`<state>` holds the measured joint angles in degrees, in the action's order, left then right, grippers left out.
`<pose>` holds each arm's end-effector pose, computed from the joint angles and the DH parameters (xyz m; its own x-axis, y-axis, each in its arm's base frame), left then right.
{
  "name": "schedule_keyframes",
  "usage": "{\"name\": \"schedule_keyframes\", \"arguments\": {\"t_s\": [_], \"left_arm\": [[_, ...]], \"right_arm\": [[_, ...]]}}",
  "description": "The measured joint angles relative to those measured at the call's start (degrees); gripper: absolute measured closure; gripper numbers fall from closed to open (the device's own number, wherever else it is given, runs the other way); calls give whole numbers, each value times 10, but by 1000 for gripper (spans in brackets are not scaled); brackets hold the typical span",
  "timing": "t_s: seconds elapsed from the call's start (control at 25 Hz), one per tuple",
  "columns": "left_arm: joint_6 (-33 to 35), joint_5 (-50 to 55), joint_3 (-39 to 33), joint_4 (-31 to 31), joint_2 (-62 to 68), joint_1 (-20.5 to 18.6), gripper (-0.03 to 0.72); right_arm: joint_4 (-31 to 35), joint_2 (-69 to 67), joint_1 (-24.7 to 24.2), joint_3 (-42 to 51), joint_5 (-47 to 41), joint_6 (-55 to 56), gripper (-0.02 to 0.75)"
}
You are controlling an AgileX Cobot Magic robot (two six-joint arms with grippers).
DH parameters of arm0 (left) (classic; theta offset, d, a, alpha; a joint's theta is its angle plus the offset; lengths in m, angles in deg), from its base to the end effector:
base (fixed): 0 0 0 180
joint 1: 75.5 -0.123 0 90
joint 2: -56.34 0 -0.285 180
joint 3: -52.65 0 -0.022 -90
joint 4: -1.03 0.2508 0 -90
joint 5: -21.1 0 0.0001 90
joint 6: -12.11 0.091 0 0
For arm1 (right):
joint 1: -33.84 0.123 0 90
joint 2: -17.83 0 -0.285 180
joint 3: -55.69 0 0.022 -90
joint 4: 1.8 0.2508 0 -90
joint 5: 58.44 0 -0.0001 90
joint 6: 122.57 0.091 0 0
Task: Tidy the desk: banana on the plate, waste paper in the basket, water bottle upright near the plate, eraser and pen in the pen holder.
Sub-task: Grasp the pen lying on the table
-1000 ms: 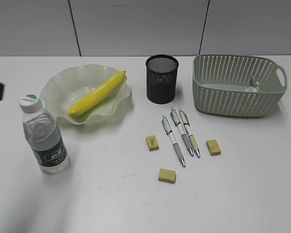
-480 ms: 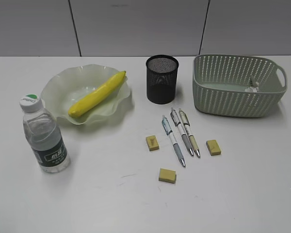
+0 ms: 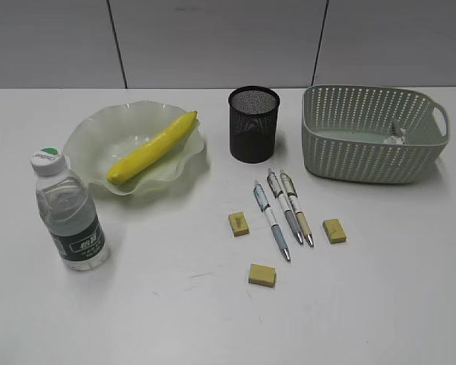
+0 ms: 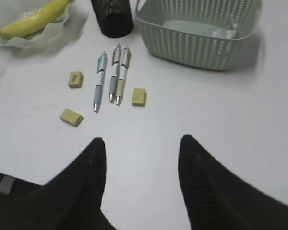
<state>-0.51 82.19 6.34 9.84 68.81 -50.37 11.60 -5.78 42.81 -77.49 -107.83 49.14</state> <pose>0.0081 0.0097 0.2887 -0.4879 0.0702 -0.8701 0.2472 0.9671 -0.0606 0.0430 0.0230 0.2983 -0.4822 -0.0670 -0.8735 -0.3010 0.9490 0.0934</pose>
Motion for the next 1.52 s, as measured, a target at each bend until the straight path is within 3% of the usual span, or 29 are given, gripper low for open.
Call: {"name": "schedule_keyframes", "arguments": {"t_s": [0.2,0.32,0.44,0.64,1.0,1.28,1.52], "left_arm": [[13,-3,0,1,-50,-64,253],[14,-3,0,-1,-50,-98,253],[14,-3,0,-1,-50,-118,253],[14,-3,0,-5,-50,-131,253],[14,-3,0,-7,-50,-133,253],[14,-3,0,-7,-50,-133,253],[14,-3,0,-7,-50,-133,253]], "right_arm": [[139,-261,3,-39,92,-132,359],[163,-406,36,-89,128,-176,374],[141,-525,112,-150,162,-165,377],[20,-744,200,-270,171,-12,378],[-18,-1007,224,-437,117,87,378],[-21,-1072,224,-487,109,93,400],[-51,-1090,224,-497,109,117,499]]}}
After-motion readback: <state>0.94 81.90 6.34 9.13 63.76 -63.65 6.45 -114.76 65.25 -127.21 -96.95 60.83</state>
